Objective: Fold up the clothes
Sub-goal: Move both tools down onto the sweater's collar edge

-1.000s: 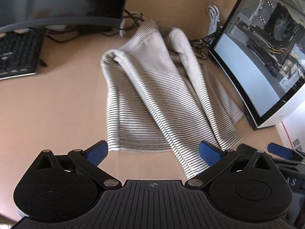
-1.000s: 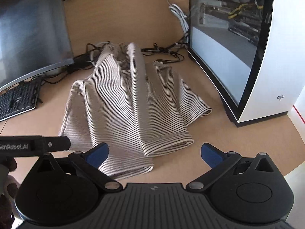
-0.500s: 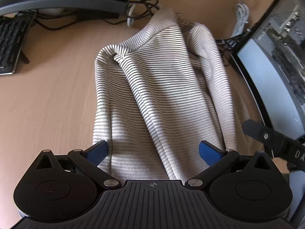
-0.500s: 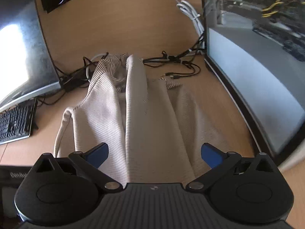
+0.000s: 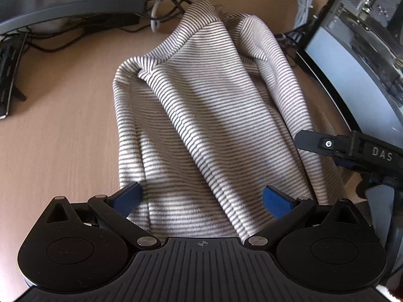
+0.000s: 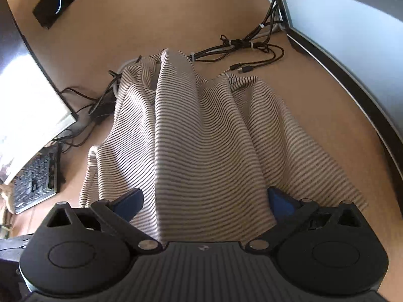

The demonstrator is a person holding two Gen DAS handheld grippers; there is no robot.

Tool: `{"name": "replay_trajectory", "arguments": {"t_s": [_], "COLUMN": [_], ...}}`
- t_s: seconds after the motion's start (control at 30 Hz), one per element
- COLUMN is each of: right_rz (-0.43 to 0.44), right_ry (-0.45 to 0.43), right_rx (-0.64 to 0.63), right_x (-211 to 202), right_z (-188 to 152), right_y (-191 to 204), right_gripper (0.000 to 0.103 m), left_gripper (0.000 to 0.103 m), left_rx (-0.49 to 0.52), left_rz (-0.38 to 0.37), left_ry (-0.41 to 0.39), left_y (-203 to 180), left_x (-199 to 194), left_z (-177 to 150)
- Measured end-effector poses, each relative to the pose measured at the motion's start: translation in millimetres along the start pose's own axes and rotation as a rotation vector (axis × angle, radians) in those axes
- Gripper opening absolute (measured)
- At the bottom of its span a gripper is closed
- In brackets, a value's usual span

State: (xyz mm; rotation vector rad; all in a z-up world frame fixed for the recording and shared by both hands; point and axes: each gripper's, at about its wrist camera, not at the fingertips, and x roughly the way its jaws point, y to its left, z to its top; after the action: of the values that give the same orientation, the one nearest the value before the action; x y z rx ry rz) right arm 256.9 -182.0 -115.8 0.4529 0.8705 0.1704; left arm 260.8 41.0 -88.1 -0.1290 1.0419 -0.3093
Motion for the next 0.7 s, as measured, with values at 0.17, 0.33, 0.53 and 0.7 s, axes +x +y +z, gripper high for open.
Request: {"name": "replay_trajectory", "arguments": {"t_s": [0.17, 0.33, 0.53, 0.7], "right_rz": [0.049, 0.090, 0.111, 0.085], "right_ry": [0.080, 0.168, 0.142, 0.115], "right_rx": [-0.011, -0.042, 0.020, 0.027], "right_x": [-20, -51, -77, -78], "right_z": [-22, -62, -97, -99], "right_y": [-1, 7, 9, 15], "right_gripper": [0.103, 0.103, 0.103, 0.103], "left_gripper": [0.103, 0.103, 0.103, 0.097], "left_rx": [0.005, 0.016, 0.002, -0.050], "left_rz": [-0.042, -0.127, -0.234, -0.293], "left_ry": [0.039, 0.141, 0.020, 0.022], "left_y": [5, 13, 26, 32], "left_x": [-23, -59, -98, -73], "left_z": [-30, -73, -71, -50]}}
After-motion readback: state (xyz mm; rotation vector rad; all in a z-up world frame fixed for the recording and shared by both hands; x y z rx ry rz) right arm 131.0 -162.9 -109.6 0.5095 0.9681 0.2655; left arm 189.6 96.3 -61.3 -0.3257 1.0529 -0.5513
